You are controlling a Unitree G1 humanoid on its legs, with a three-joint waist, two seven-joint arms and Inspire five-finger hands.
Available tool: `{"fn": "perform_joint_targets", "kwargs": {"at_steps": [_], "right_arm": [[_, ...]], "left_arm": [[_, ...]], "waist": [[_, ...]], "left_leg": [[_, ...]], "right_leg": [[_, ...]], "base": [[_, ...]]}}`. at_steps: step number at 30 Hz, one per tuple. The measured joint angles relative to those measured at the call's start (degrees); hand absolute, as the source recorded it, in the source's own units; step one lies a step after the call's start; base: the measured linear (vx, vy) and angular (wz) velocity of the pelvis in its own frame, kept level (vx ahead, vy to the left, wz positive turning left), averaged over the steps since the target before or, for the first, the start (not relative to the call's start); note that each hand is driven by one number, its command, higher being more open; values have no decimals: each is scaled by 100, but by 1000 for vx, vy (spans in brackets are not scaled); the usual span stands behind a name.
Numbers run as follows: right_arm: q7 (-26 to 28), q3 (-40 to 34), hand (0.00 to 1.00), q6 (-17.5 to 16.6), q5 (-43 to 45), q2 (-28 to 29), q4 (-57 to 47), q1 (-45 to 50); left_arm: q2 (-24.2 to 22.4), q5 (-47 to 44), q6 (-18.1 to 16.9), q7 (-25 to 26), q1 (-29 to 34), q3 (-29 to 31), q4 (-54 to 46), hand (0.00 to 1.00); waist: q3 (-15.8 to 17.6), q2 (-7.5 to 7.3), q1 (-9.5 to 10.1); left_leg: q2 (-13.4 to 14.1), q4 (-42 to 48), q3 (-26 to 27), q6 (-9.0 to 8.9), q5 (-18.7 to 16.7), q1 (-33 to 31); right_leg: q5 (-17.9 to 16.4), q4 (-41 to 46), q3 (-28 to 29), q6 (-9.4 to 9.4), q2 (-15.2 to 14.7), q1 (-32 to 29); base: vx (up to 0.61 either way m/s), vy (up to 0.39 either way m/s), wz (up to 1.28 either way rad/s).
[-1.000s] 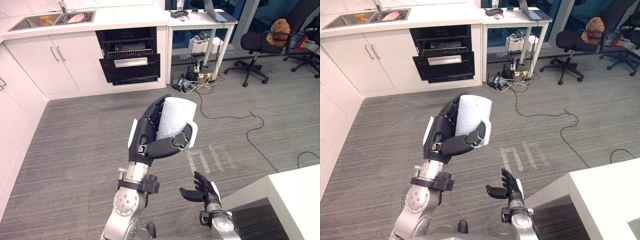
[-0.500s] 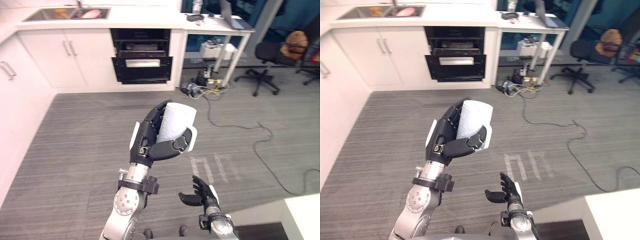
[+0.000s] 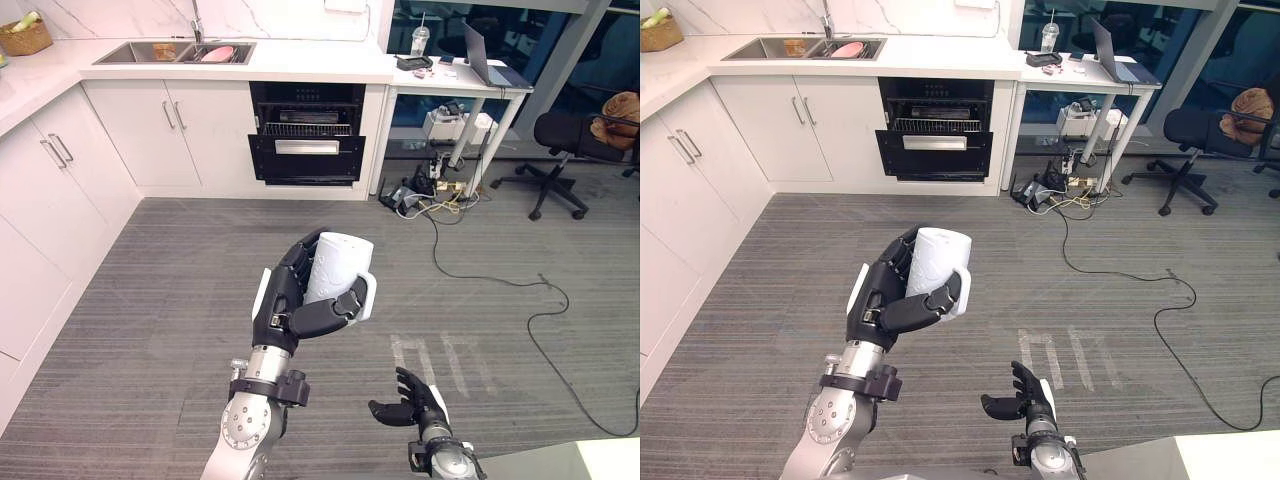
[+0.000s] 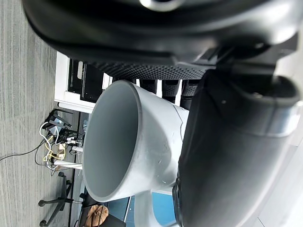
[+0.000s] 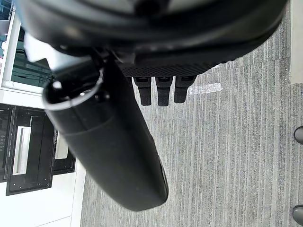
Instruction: Walk over to the sink, pick up the cup, carry it to the dishwasher, place the cup inside the dishwasher, then close the dishwasher door
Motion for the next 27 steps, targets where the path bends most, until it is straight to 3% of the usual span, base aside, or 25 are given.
{"fn": "perform_joint_targets", "kwargs": {"at_steps": [3, 5, 11, 14, 17, 21, 24, 26, 27], "right_arm": [[6, -2, 90, -1, 0, 5, 0, 2], [-28, -46, 90, -4, 2, 2, 0, 53], [-159, -263, 90, 7, 52, 9, -9, 257], [-257, -439, 90, 7, 64, 72, -35, 210], [-340, -474, 90, 6, 64, 88, -173, 158], [-445, -466, 90, 3, 63, 80, -338, -76], [-499, -464, 90, -1, 62, 96, -453, -368], [-565, -459, 90, -19, 62, 54, -550, -463], [-575, -459, 90, -18, 61, 49, -564, -493]], "left_arm": [[-5, -4, 0, 6, -1, 17, 31, 30], [-30, -51, -3, -3, -122, -15, 240, 30], [-263, -294, 100, 3, -289, -10, 910, 30], [-255, -422, 196, -6, -291, -19, 938, 30], [-247, -452, 234, 1, -292, 34, 938, 30], [-277, -457, 234, 14, -299, 222, 930, 30], [-348, -513, 232, 43, -299, 445, 906, 30], [-408, -565, 232, 87, -289, 493, 903, 30], [-408, -565, 232, 108, -283, 493, 901, 30]], "waist": [[1, 7, 15], [-10, 22, -121], [27, 89, -227], [45, 144, -221], [71, 164, -84], [176, 200, -66], [306, 237, 45], [363, 302, 62], [364, 302, 81]], "left_leg": [[19, 29, 155, -3, 0, 50], [15, 26, 122, -7, 1, 1], [35, -55, 8, -82, 108, -58], [58, -233, 109, -259, 164, -103], [73, -119, 21, -205, 225, -154], [-23, 306, -235, -237, 205, -516], [345, 665, 826, -371, -146, -794], [722, 995, 1717, -334, -131, -917], [742, 1017, 1802, -265, -80, -919]], "right_leg": [[5, -7, 159, -3, 30, -12], [36, -94, 49, -4, 6, 3], [101, -293, -264, -18, -13, 48], [74, -290, -504, -53, -37, 71], [-13, -218, -735, -67, -46, 139], [-211, 28, -1315, -72, -158, 139], [-248, 45, -1720, -73, -224, 210], [-462, 276, -2045, 5, -307, 213], [-572, 398, -2111, 46, -372, 184]], "base": [[-5, -3, -21], [-15, -17, 4], [5, -29, 18], [-13, -27, 37], [-2, -24, 39], [-66, -25, 87], [-109, -18, 70], [-22, 41, 79], [21, 62, 49]]}}
